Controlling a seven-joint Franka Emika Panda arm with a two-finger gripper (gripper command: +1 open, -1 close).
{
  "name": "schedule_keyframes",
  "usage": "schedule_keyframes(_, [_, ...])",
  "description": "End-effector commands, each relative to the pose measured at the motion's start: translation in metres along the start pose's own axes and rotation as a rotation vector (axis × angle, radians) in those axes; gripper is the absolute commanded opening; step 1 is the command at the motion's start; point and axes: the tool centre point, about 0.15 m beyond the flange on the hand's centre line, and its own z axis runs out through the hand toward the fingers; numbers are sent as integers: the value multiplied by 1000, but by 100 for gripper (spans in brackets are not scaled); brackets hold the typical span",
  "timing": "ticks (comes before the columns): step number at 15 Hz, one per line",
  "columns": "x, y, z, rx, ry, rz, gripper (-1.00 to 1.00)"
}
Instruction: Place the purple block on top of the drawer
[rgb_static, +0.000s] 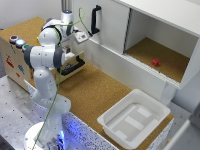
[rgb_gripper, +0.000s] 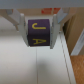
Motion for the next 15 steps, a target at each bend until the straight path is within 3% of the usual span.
schedule_keyframes(1, [64,4,-46,34,-78,1,-100])
schedule_keyframes(7, [112,6,-32,80,-84,-27,-100])
schedule_keyframes(15, [129,1,-29,124,-84,-33,-100])
